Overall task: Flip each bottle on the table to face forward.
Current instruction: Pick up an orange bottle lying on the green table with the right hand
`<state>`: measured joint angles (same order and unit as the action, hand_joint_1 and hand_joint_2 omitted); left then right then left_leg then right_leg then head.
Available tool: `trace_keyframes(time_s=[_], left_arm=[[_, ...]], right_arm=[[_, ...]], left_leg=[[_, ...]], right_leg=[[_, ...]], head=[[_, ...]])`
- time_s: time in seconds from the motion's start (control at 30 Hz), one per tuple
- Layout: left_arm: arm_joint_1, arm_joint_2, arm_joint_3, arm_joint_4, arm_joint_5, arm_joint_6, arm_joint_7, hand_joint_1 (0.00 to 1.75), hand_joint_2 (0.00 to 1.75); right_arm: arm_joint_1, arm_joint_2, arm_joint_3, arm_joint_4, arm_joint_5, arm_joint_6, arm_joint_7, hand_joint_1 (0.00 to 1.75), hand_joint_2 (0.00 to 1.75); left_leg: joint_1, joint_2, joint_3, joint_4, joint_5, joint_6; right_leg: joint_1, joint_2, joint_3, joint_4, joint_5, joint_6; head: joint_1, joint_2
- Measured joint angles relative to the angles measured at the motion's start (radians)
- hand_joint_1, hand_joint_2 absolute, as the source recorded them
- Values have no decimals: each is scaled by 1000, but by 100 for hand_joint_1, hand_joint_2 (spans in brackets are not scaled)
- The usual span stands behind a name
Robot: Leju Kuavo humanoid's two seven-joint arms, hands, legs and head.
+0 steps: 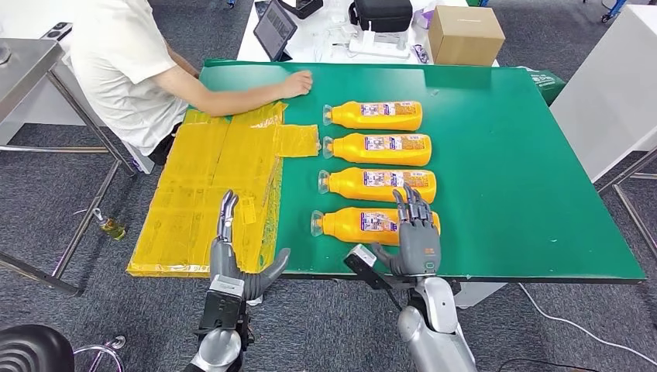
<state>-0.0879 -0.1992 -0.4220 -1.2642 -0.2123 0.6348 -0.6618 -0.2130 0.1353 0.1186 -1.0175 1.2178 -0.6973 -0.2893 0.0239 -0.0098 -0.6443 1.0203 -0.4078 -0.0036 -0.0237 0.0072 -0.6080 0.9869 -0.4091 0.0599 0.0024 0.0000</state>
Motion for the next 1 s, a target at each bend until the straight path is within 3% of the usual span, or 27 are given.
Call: trace_keyframes(time_s=[0.3,0.43,0.77,0.8,0.9,0.93,1.0], left_arm=[[8,-6,1,0,14,15,-6,0,175],[16,-10,3,0,22,26,-9,0,175],[32,-11,9,-13,9,25,7,0,175],[34,-11,10,-16,6,23,10,0,175],[40,-11,13,-25,1,18,14,0,175],[42,-11,14,-28,0,15,14,0,175],[49,-11,15,-34,-1,8,16,0,175]], right_arm=[[-121,-73,156,179,9,157,195,0,175],[-167,-110,217,237,52,169,272,0,175],[-207,-146,268,288,86,184,322,0,175],[-207,-149,273,288,96,195,330,17,175],[-208,-160,288,285,113,230,344,146,175],[-208,-165,293,280,110,250,343,172,175],[-206,-175,300,269,90,298,336,175,175]], left_leg=[[0,0,0,0,0,0],[0,0,0,0,0,0],[0,-1,1,0,0,0],[0,-1,1,0,0,0],[0,-1,3,0,0,0],[0,-1,4,0,0,0],[0,-1,5,0,0,0]], right_leg=[[0,0,0,0,0,0],[0,0,0,0,0,0],[0,0,1,0,0,0],[0,0,1,0,0,0],[0,0,3,0,0,0],[0,0,4,0,0,0],[0,0,5,0,0,0]], head=[[0,0],[0,0],[0,0],[0,0],[0,0],[0,0],[0,0]])
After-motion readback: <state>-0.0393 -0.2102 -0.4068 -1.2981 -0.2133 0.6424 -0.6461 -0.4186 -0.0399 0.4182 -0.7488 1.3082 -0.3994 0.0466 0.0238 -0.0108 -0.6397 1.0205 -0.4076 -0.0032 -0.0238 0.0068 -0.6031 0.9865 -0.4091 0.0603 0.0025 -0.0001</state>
